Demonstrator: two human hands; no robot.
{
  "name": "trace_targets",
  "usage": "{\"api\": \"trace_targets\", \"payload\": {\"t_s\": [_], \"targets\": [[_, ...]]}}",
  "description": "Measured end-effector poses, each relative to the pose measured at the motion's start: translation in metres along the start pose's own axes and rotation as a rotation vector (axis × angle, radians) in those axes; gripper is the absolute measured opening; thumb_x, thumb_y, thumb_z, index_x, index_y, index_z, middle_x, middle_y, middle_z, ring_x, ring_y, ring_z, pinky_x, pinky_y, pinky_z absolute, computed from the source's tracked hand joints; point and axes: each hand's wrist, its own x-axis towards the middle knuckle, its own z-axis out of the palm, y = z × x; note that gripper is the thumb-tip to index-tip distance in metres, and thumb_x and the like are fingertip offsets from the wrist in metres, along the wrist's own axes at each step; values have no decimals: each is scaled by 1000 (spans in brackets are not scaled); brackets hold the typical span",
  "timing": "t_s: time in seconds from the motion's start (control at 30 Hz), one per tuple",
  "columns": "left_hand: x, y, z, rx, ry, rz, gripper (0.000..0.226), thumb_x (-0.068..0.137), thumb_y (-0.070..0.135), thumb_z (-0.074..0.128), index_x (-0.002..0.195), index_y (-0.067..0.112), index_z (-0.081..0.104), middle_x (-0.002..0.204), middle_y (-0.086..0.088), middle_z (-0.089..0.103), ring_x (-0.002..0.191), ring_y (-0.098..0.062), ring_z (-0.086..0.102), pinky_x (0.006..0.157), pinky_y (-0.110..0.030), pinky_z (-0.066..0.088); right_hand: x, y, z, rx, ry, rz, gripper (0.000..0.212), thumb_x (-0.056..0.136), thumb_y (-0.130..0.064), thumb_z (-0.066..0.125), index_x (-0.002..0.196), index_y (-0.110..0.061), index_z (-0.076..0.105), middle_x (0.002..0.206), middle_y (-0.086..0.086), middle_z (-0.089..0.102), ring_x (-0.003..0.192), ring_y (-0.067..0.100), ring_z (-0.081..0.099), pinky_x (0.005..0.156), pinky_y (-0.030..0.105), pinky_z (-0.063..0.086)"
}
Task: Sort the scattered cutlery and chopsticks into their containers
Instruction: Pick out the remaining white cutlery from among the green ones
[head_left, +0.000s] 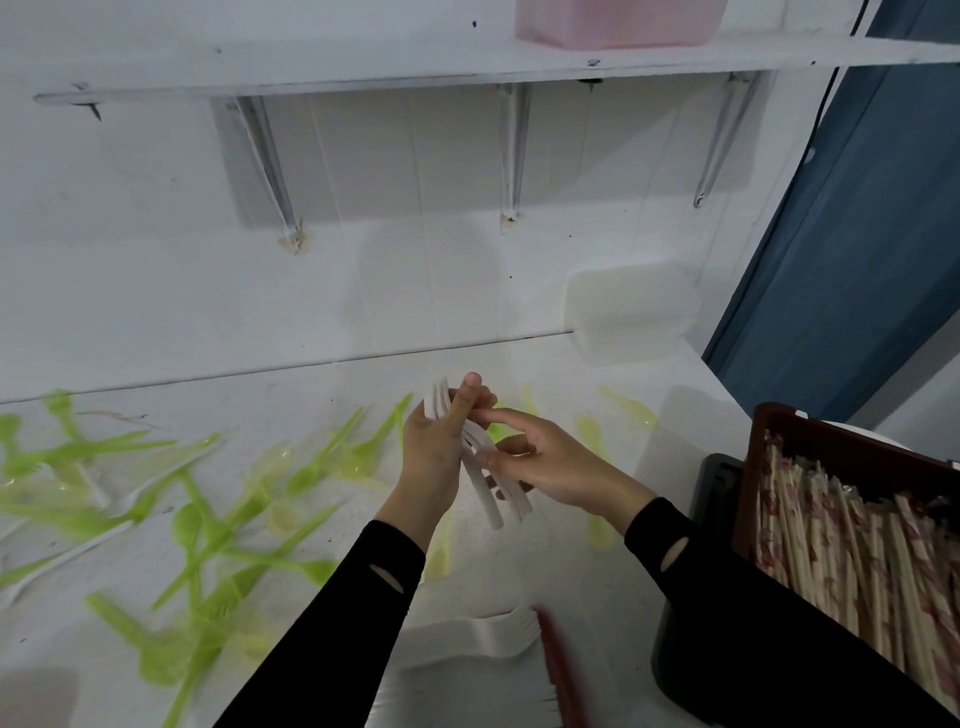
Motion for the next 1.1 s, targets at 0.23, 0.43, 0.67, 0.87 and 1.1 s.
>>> {"api": "trace_targets", "payload": {"t_s": [0.23, 0.43, 0.67, 0.87, 1.1], "targets": [[0, 1, 4, -236, 27, -61, 52, 80, 35, 72, 115, -3, 60, 112, -14, 71, 98, -20, 71, 78, -30, 59, 2, 5, 7, -31, -33, -42, 48, 94, -16, 66, 136, -35, 50, 84, -2, 74, 81, 17, 73, 76, 34, 59], [5, -1, 5, -349, 89, -40, 49, 92, 34, 62, 123, 0, 49, 125, -14, 61, 98, -19, 72, 83, -28, 56, 6, 12, 9, -56, -135, 51, 72, 94, -21, 67, 148, -49, 27, 111, 8, 69, 92, 24, 73, 82, 36, 59], [9, 1, -2, -426, 165, -8, 39, 94, 32, 62, 110, -4, 59, 107, -12, 71, 95, -17, 72, 79, -24, 58, 6, 8, 0, -60, -22, -6, 47, 97, -27, 62, 141, -34, 49, 109, 4, 72, 94, 17, 72, 92, 37, 55], [13, 3, -8, -528, 212, -121, 31, 93, 39, 63, 80, 12, 55, 66, 3, 56, 54, -8, 56, 56, -19, 51, 9, 16, 9, -79, -81, 46, 67, 90, -20, 71, 147, -37, 40, 112, 5, 71, 98, 23, 71, 84, 32, 57], [10, 1, 1, -448, 119, -35, 15, 99, 18, 57, 97, 3, 58, 94, -6, 62, 92, -17, 67, 90, -32, 53, 13, 20, -1, -435, 225, 25, 47, 97, -22, 59, 143, -23, 47, 126, -2, 63, 107, 14, 61, 88, 23, 45]]}}
